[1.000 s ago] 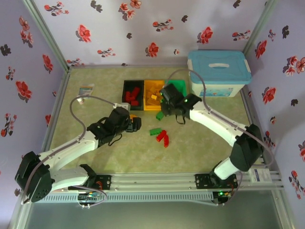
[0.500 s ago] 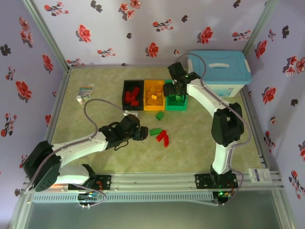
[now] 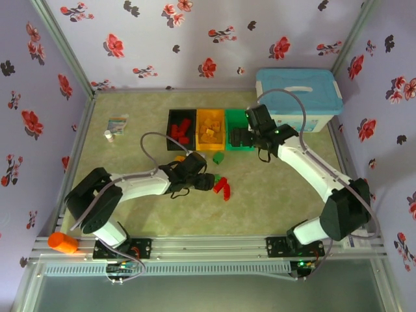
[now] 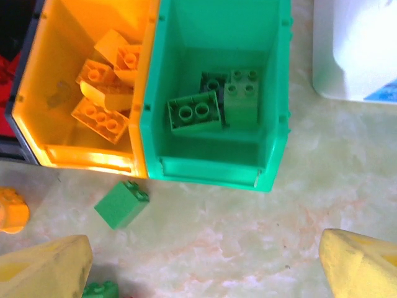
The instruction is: Sort the legos into containers by color
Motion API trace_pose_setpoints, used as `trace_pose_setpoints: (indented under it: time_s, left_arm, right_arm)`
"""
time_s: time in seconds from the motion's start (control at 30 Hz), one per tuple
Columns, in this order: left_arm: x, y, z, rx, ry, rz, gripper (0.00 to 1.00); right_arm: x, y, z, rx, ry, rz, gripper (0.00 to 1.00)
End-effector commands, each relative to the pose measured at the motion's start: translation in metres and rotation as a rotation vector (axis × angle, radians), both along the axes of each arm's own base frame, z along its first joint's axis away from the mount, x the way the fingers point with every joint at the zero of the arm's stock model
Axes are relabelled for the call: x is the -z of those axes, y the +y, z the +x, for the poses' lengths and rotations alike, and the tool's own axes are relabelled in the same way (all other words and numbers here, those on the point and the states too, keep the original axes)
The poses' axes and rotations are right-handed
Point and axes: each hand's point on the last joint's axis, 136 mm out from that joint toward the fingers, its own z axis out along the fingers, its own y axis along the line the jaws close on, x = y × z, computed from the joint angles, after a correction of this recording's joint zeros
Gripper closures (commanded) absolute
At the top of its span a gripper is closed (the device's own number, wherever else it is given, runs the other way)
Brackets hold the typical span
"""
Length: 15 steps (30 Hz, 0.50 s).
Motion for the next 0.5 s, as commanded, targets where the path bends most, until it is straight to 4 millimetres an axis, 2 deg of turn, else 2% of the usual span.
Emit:
trace_pose_setpoints:
  time_s: [0.0,0.3,0.47]
  left_arm:
    - [-0.008,-0.019,0.01,0.038,-0.011,-0.045,0.25]
    - [0.011,-0.023,0.009,0.052,0.029,-0.018,0.31]
    - [0.018,-0.021,0.012,0.035,0.035,-0.016,0.4]
  right_arm:
    - [0.005,-0.001,-0.006,0.022,-0.008,0.032,0.05]
    - [0.014,-0.009,-0.015,0.038,-0.005,0.043,0.05]
    - [0.014,-0.009,-0.018,0.041,-0.008,0.057,0.05]
